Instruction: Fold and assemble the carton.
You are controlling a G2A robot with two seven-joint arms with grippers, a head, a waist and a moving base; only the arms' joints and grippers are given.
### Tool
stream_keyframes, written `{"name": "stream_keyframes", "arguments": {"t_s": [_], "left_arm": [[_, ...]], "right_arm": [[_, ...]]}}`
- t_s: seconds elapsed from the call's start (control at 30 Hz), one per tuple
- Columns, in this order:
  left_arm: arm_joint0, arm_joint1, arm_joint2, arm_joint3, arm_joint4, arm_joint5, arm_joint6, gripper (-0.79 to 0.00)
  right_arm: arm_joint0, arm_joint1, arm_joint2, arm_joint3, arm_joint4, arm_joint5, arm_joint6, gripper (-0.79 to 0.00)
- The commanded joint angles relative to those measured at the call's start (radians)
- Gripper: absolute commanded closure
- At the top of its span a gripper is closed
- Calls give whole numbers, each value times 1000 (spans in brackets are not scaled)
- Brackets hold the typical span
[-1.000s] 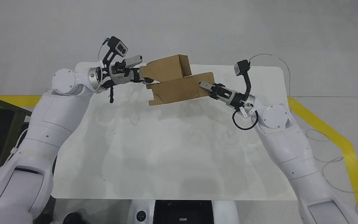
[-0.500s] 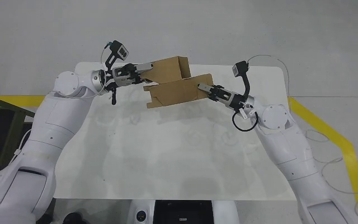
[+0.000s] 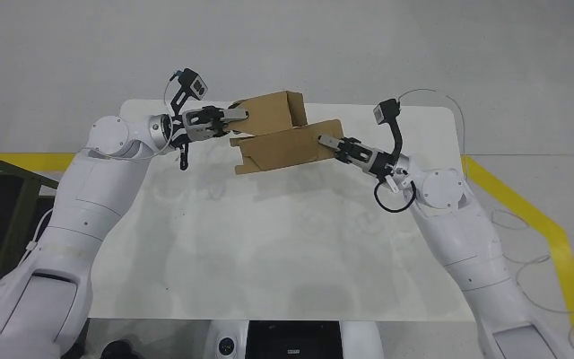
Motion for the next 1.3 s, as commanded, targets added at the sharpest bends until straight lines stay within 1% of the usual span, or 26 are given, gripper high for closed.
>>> {"name": "stream_keyframes", "arguments": {"t_s": [0.0, 0.13, 0.3, 0.5, 0.67, 0.7, 0.77, 0.83, 0.9, 0.93, 0.97, 1.07, 1.2, 1.27], "left_arm": [[3, -1, -6, -3, 2, 3, 0, 0], [5, -1, -25, -16, 5, 3, -4, 0], [0, 1, -47, -24, 43, -30, -27, 0], [-7, 0, -51, -13, 113, -97, -68, 0], [-7, -8, -42, -12, 128, -116, -67, 0], [-7, -10, -40, -16, 129, -120, -67, 0], [-9, -15, -35, -24, 136, -130, -70, 0], [-13, -18, -31, -28, 143, -138, -71, 0], [-16, -22, -27, -32, 147, -142, -75, 0], [-17, -23, -26, -33, 148, -143, -78, 0], [-18, -25, -25, -34, 148, -144, -80, 0], [-18, -29, -22, -38, 146, -143, -96, 0], [-14, -32, -22, -47, 136, -140, -112, 0], [-12, -33, -24, -52, 134, -137, -121, 0]], "right_arm": [[-2, 0, 4, 0, -1, 5, 0, -785], [-10, 4, 29, 4, 0, 15, -19, -785], [-25, 17, 96, -6, -3, 10, -20, -785], [-25, 26, 131, -62, 79, -27, 96, -785], [-10, 12, 77, -106, 188, -22, 154, -785], [-6, 9, 62, -109, 201, -23, 158, -773], [2, 2, 33, -108, 212, -29, 159, -677], [13, -5, 8, -103, 220, -34, 165, -631], [26, -11, -9, -97, 225, -38, 165, -548], [31, -13, -15, -90, 225, -41, 165, -529], [37, -15, -21, -83, 223, -45, 165, -517], [56, -20, -35, -54, 208, -60, 168, -539], [76, -27, -49, -19, 196, -74, 162, -536], [83, -29, -51, 0, 178, -76, 154, -520]]}}
